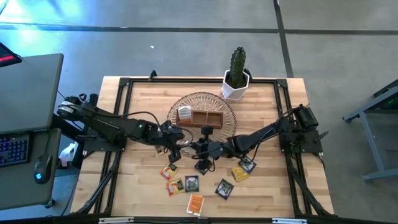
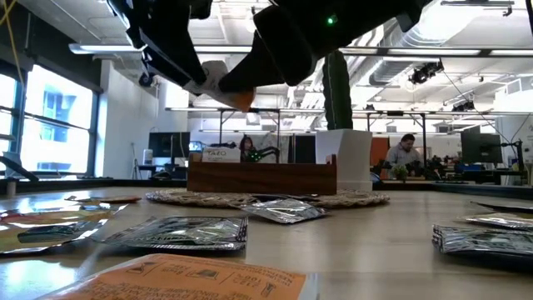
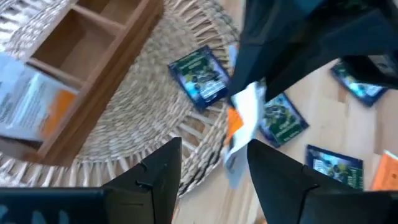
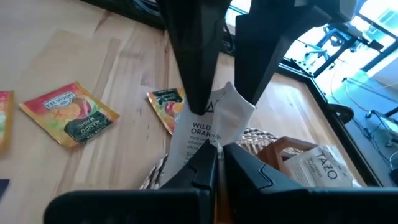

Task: Pick & Place Tea
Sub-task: Put the orange tea pack into the left section of the wooden organizer

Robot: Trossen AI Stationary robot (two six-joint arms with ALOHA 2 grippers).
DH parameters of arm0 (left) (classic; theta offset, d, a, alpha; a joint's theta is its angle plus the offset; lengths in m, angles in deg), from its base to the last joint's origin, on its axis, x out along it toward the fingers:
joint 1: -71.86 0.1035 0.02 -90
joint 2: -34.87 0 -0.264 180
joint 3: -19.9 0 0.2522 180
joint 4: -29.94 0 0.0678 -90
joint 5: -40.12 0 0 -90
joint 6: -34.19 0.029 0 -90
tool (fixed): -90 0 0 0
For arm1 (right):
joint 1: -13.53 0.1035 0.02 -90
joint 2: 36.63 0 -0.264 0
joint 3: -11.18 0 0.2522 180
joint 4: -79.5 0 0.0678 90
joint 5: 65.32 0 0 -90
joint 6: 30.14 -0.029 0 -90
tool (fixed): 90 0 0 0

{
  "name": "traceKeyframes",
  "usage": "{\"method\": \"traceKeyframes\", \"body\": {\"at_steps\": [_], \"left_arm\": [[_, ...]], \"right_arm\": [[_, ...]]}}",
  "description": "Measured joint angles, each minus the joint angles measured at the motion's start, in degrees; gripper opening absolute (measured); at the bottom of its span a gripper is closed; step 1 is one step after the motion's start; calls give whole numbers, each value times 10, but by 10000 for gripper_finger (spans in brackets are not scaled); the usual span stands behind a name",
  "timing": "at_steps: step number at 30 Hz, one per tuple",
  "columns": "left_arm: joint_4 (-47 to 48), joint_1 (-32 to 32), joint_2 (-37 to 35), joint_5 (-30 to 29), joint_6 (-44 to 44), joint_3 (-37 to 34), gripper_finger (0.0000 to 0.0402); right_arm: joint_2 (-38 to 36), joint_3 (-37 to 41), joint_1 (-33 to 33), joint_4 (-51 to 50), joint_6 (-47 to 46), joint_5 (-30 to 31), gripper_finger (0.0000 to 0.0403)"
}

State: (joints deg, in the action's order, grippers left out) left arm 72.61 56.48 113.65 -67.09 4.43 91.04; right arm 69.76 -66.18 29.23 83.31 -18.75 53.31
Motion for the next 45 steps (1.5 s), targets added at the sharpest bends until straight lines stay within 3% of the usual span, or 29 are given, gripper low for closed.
{"method": "traceKeyframes", "body": {"at_steps": [3, 7, 12, 19, 26, 30, 36, 45], "left_arm": [[-4, 0, 0, 9, 8, 0, 157], [-5, 0, 0, 13, 10, 0, 98], [-4, 0, 0, 13, 15, 0, 11], [3, 5, 0, -18, 60, 0, 9], [14, 90, 0, -17, 116, 0, 2], [12, 167, 0, -12, 189, 0, 1], [16, 256, 11, 44, 298, 0, 0], [26, 297, 44, 89, 375, -1, 0]], "right_arm": [[0, 0, 0, 12, 11, 1, 11], [0, -1, 0, 16, 16, 4, 6], [0, -1, 0, 11, 15, 4, 44], [0, -1, 1, -84, -72, 27, 124], [0, -1, 1, -261, -206, 52, 176], [0, -1, 11, -279, -232, 55, 183], [0, -1, 28, -277, -230, 55, 177], [0, -1, 32, -277, -230, 55, 165]]}}
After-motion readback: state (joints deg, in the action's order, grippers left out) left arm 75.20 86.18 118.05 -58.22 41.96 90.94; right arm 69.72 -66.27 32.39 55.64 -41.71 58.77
